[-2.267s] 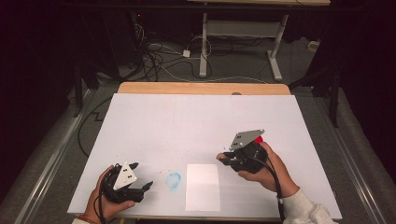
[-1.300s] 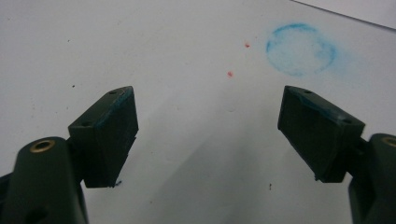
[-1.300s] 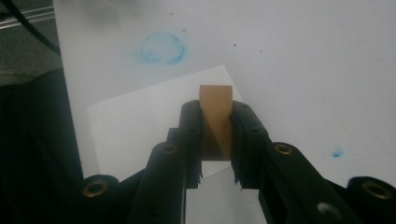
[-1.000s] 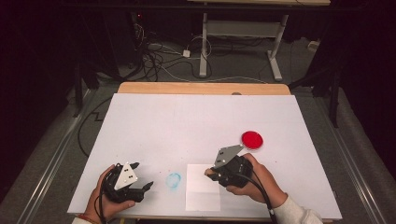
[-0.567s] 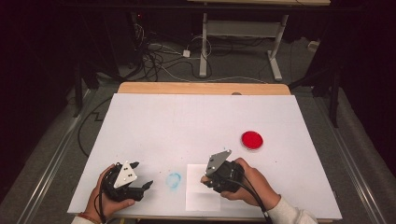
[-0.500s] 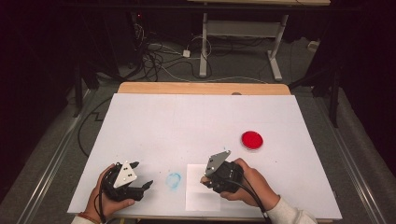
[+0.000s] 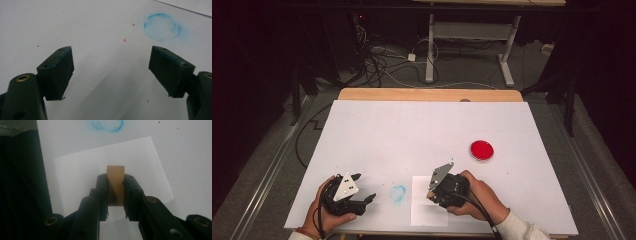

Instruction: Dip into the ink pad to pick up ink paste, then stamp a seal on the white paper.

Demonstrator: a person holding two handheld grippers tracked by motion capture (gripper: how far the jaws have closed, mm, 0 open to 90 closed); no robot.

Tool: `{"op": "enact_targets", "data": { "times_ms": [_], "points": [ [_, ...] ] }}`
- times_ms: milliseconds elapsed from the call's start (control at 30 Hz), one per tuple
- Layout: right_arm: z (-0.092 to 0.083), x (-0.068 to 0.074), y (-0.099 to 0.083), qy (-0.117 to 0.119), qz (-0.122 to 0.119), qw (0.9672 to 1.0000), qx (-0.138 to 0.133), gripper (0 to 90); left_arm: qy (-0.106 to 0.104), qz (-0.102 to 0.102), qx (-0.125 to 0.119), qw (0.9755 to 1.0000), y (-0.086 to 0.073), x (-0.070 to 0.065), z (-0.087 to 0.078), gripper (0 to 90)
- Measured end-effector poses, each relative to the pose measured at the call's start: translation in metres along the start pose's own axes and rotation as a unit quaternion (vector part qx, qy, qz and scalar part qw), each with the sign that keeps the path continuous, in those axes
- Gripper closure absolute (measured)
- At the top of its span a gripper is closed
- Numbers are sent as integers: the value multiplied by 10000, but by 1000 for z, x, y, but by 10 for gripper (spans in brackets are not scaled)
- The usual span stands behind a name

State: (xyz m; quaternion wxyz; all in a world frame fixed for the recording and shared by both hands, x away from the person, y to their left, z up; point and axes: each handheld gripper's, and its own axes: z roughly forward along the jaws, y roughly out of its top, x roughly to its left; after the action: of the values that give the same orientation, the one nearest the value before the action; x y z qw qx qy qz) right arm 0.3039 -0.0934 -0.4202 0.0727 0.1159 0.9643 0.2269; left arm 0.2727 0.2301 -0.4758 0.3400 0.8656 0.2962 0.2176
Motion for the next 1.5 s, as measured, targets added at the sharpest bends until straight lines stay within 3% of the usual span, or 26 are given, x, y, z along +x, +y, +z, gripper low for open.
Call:
{"op": "enact_targets", "data": {
  "times_ms": [367,567,800,867,1100,1500],
  "points": [
    [15,0,10,137,-269,9984,481,768,16,-22,32,10000,-1,0,-1,199],
    [27,0,14,162,-538,9930,1039,768,27,26,63,10000,0,-2,-2,199],
    [31,-3,15,287,-534,9919,1112,769,28,57,89,9999,0,-4,-1,198],
    [31,-4,17,310,-550,9903,1241,770,52,48,64,10000,1,-4,-2,199],
    [32,-5,17,342,-566,9899,1253,770,59,35,38,10000,1,-4,-2,198],
    [33,0,16,189,-600,9910,1179,770,71,47,22,10000,2,-6,-2,206]
  ]
}}
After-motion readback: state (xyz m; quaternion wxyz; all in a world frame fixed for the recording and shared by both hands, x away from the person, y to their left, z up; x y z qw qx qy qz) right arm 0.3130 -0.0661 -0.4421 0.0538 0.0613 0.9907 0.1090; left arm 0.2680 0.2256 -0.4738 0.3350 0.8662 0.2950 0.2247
